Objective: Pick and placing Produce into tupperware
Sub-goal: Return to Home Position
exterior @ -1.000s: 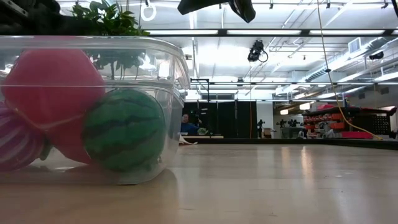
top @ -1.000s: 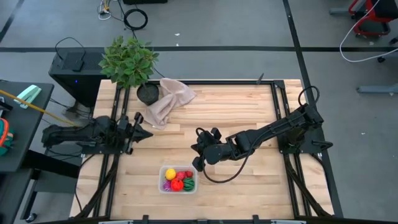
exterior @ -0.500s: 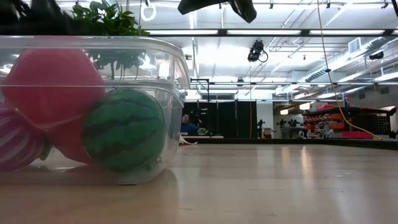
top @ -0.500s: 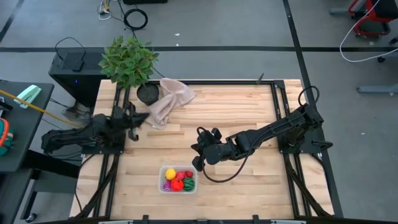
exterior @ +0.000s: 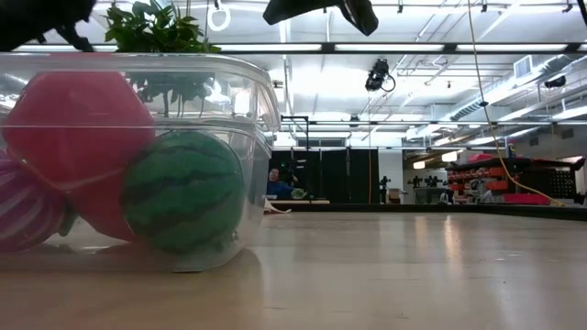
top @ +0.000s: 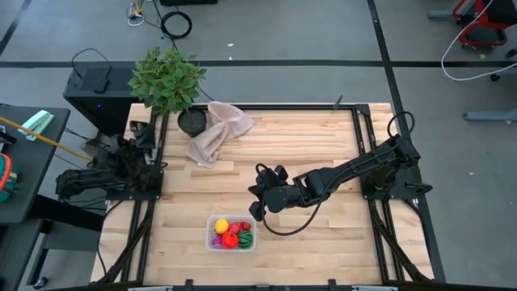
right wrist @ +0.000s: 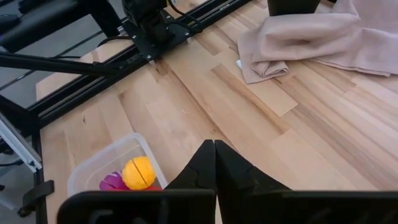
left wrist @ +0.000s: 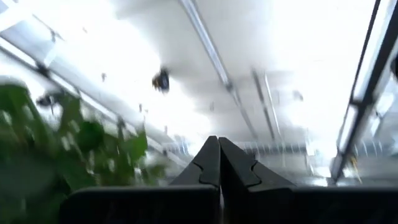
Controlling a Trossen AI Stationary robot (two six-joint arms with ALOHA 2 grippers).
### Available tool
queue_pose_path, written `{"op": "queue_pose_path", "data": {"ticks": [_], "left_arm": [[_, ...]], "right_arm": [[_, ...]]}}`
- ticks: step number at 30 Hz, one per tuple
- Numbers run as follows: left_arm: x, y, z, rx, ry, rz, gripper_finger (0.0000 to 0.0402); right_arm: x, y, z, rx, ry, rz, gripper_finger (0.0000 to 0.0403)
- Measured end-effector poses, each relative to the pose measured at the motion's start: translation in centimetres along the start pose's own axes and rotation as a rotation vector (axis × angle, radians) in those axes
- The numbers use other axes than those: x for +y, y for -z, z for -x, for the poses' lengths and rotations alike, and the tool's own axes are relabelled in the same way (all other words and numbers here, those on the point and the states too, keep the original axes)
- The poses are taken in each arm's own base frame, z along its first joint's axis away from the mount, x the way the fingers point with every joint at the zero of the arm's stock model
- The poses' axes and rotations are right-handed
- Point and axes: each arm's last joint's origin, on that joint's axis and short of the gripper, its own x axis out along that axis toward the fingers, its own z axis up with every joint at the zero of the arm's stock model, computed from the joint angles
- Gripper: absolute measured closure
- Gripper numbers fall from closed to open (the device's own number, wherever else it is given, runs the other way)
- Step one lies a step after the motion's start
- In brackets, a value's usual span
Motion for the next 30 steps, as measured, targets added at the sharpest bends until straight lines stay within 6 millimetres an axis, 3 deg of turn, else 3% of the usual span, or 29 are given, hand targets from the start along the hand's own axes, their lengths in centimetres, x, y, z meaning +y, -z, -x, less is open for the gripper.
{"op": "queue_pose_path", "data": {"ticks": [9,14,19,24,30], "left_arm": [[0.7,-3.6,0.7,-0.357,-0.09,-0.125,0.0399],[0.8,-4.2,0.9,-0.419,-0.109,-0.104,0.0396],[-0.3,-0.5,0.0,-0.063,0.11,-0.029,0.0397],[-1.2,4.0,1.1,0.426,0.299,0.1,0.0397],[-2.0,5.5,2.3,0.629,0.508,0.147,0.0397]], "right_arm": [[0.0,0.0,0.0,0.003,-0.004,-0.004,0.0401],[0.0,0.0,0.0,0.006,-0.006,-0.004,0.04],[0.0,0.0,0.0,0.005,-0.004,0.026,0.0401],[-0.1,-0.1,-0.1,0.004,-0.002,0.036,0.04],[-0.1,-0.1,-0.1,0.004,-0.003,0.038,0.04]]}}
